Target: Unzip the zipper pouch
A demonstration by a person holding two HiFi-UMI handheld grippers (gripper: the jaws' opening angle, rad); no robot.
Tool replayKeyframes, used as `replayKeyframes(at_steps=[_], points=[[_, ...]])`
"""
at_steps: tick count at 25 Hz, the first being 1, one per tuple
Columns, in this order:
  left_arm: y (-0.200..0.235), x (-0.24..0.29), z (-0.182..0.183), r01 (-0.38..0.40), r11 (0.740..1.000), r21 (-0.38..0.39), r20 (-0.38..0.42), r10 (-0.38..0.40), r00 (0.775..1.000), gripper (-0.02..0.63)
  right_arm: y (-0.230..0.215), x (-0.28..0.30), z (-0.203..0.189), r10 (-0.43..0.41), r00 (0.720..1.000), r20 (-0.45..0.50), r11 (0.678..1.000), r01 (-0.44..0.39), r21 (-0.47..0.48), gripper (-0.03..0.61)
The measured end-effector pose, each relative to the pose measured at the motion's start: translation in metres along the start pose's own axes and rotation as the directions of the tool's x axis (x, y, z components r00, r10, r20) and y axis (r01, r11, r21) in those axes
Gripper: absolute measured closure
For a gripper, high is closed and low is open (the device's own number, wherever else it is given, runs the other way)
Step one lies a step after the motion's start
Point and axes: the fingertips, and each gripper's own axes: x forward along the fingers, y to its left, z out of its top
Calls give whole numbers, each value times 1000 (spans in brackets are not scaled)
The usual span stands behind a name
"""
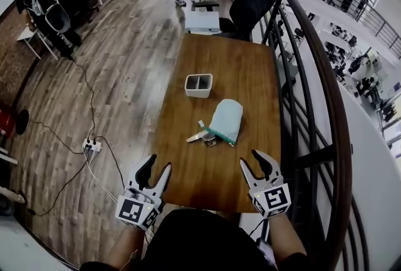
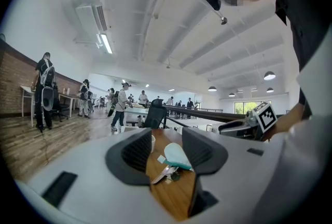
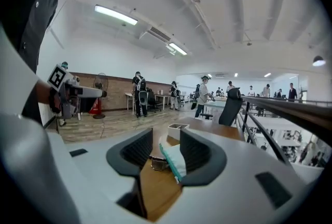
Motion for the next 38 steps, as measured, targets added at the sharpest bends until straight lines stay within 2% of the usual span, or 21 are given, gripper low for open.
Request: replayKeyframes(at_steps=[2,6,10,14,16,19,24,31,33,34,38], points=[[11,2,1,-5,1000,-10,-8,4,1000,423,4,20,-10,15,999,-40,999,-17,-36,418],[32,4,1,-13,1000,-15,-16,13,1000,423,4,56,-32,39,991,-128,998,-44,-34,418],[52,8,0,-17,1000,-15,-24,17,1000,423,-1,87,-58,41,976,-216,995,-59,-78,417],[76,-1,-15,-44,999,-23,-83,42,996,425,0,116,-101,48,931,-361,979,-116,-169,417],[87,-8,-25,-64,997,-41,-121,59,991,425,-2,128,-127,25,899,-437,967,-133,-218,417],[104,-14,-36,-90,994,-58,-144,81,986,425,-11,145,-151,-14,865,-502,954,-139,-267,417],[120,-21,-50,-122,989,-79,-161,108,981,425,-14,166,-170,-41,836,-547,943,-149,-299,391],[127,-26,-57,-132,987,-91,-180,114,977,425,-14,174,-184,-113,807,-579,922,-131,-363,407],[127,-28,-57,-132,987,-88,-185,114,976,425,-17,176,-185,-141,805,-577,920,-108,-376,445],[127,-29,-58,-133,987,-87,-187,115,976,426,-18,176,-185,-154,803,-575,919,-97,-382,490],[127,-33,-58,-137,987,-80,-191,120,974,428,-23,178,-176,-172,815,-553,929,-51,-365,549]])
